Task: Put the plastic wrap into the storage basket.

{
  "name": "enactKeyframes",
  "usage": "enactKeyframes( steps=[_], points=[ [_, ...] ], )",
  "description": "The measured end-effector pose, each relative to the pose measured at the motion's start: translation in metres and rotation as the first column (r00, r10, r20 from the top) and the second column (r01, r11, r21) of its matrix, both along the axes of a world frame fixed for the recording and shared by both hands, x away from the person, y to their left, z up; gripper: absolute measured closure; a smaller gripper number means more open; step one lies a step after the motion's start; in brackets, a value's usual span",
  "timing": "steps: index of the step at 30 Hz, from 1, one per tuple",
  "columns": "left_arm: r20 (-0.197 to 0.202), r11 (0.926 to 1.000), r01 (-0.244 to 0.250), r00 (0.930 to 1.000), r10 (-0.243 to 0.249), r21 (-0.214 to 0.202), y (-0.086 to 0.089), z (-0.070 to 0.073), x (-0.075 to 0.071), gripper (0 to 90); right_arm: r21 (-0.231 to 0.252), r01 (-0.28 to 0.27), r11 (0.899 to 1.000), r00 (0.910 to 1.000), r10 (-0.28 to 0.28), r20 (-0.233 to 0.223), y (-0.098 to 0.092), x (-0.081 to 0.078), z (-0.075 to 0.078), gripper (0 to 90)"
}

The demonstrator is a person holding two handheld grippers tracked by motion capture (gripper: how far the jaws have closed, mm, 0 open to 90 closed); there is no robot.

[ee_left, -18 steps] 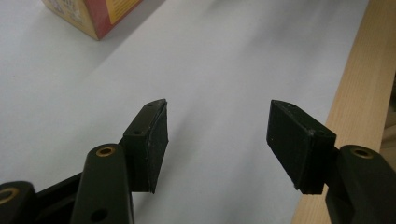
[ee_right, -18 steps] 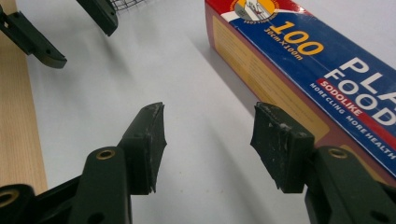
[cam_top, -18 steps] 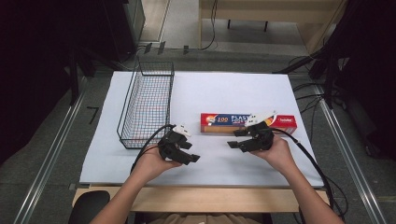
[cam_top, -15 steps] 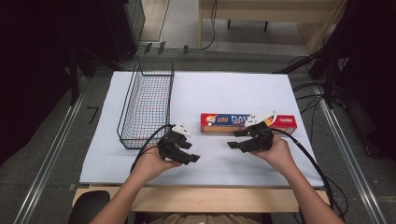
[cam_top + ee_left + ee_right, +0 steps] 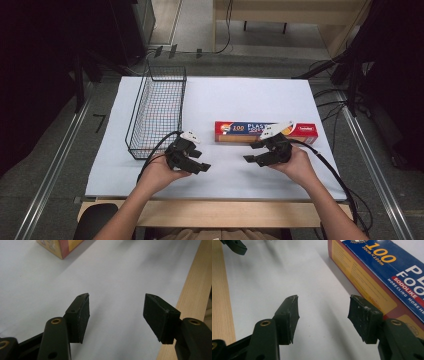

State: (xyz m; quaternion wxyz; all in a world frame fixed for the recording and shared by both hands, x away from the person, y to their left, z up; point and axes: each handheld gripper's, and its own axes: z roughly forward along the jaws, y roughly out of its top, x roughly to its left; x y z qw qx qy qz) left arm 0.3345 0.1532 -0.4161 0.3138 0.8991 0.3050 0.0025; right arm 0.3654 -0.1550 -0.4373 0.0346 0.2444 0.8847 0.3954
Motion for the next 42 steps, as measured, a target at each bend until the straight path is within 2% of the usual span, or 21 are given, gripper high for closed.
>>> enactKeyframes(
  steps=[17, 23, 32, 34, 38, 42],
  points=[
    [0.005, 0.9999, 0.009, 0.9999, -0.009, 0.009, -0.001, 0.001, 0.000, 37.4, -0.024, -0.017, 1.000, 0.9998, 0.017, 0.000, 0.001, -0.002, -0.002, 41.0],
    [-0.007, 0.9999, 0.008, 0.9999, -0.008, 0.014, -0.001, 0.000, 0.000, 36.8, -0.029, -0.021, 0.999, 0.9998, 0.020, -0.003, 0.001, -0.001, -0.003, 39.2],
    [0.010, 0.9995, 0.022, 0.9997, -0.022, 0.022, -0.002, 0.001, -0.001, 36.5, -0.039, -0.029, 0.999, 0.9996, 0.029, -0.001, 0.001, -0.002, -0.003, 39.2],
    [0.011, 0.9996, 0.021, 0.9997, -0.021, 0.021, -0.001, 0.001, -0.001, 36.5, -0.065, -0.037, 0.997, 0.9989, 0.039, 0.024, -0.002, -0.002, -0.001, 38.9],
    [0.012, 0.9996, 0.021, 0.9997, -0.021, 0.018, 0.001, 0.003, -0.001, 36.0, -0.087, -0.024, 0.996, 0.9986, 0.028, 0.045, -0.009, 0.000, 0.006, 39.1],
    [0.008, 0.9997, 0.022, 0.9997, -0.023, 0.012, 0.002, 0.004, -0.001, 36.0, -0.076, -0.015, 0.997, 0.9992, 0.018, 0.036, -0.016, 0.004, 0.013, 39.8]
  ],
)
